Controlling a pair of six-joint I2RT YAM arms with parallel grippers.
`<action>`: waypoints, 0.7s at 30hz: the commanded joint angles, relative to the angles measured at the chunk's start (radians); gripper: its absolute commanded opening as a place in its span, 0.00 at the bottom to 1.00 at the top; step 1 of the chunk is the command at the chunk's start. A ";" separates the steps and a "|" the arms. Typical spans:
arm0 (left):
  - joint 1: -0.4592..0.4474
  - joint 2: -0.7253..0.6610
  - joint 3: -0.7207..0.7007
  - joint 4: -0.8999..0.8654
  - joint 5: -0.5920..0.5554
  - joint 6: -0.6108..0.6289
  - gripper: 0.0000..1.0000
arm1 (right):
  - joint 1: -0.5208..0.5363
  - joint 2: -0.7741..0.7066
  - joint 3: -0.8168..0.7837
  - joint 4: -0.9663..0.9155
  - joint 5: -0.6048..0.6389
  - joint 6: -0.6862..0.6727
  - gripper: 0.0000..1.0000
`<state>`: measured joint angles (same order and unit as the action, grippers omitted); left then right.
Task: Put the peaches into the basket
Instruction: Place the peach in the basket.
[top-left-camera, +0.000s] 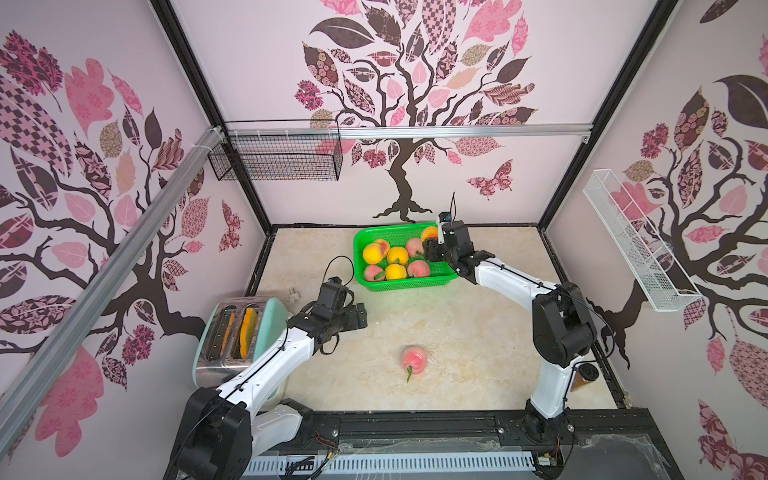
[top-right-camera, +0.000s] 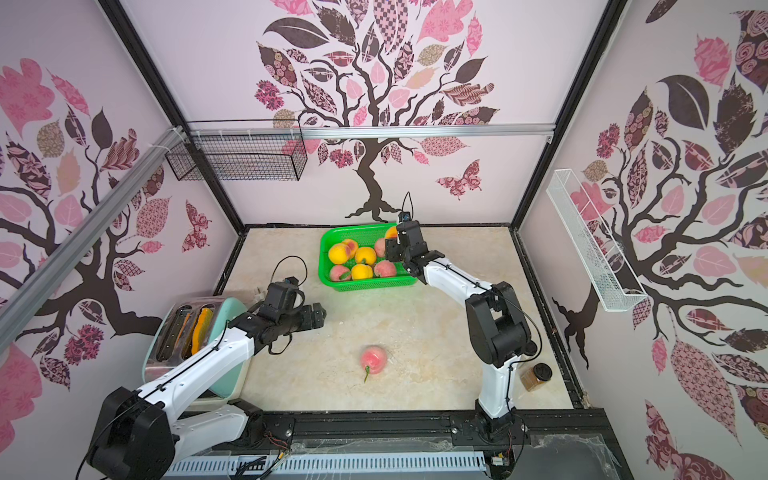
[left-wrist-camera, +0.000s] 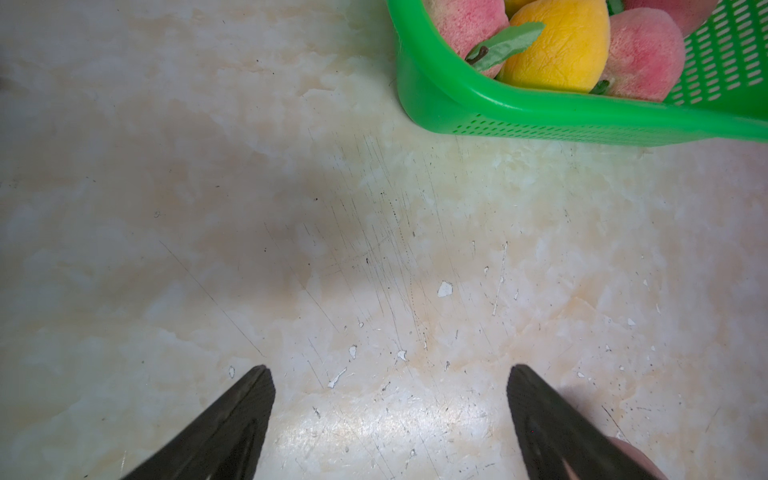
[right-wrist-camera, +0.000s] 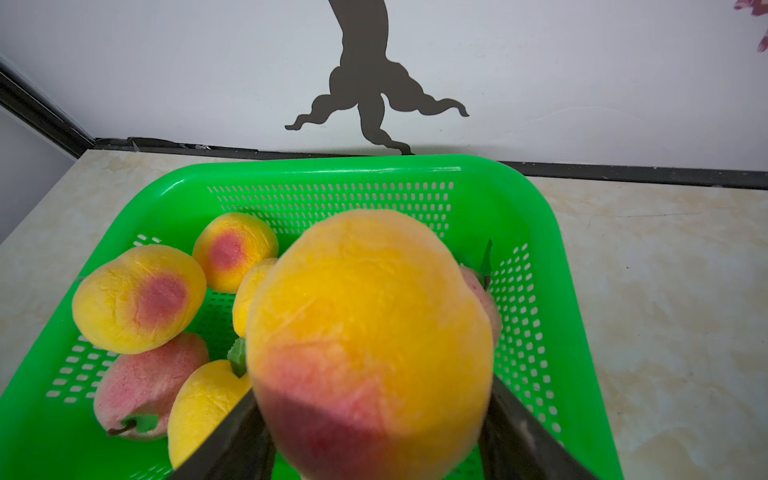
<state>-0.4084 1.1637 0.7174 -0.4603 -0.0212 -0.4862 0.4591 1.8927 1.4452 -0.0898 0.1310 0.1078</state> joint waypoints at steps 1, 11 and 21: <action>0.003 -0.017 0.007 -0.012 -0.008 0.011 0.92 | -0.013 0.021 0.051 -0.012 0.012 -0.017 0.71; 0.004 -0.015 0.008 -0.017 -0.008 0.010 0.92 | -0.020 0.046 0.058 -0.013 0.013 -0.008 0.74; 0.003 -0.017 -0.009 -0.006 -0.009 -0.003 0.92 | -0.021 0.049 0.055 -0.010 0.007 -0.003 0.78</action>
<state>-0.4084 1.1591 0.7174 -0.4664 -0.0227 -0.4877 0.4416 1.9366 1.4673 -0.0971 0.1341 0.1043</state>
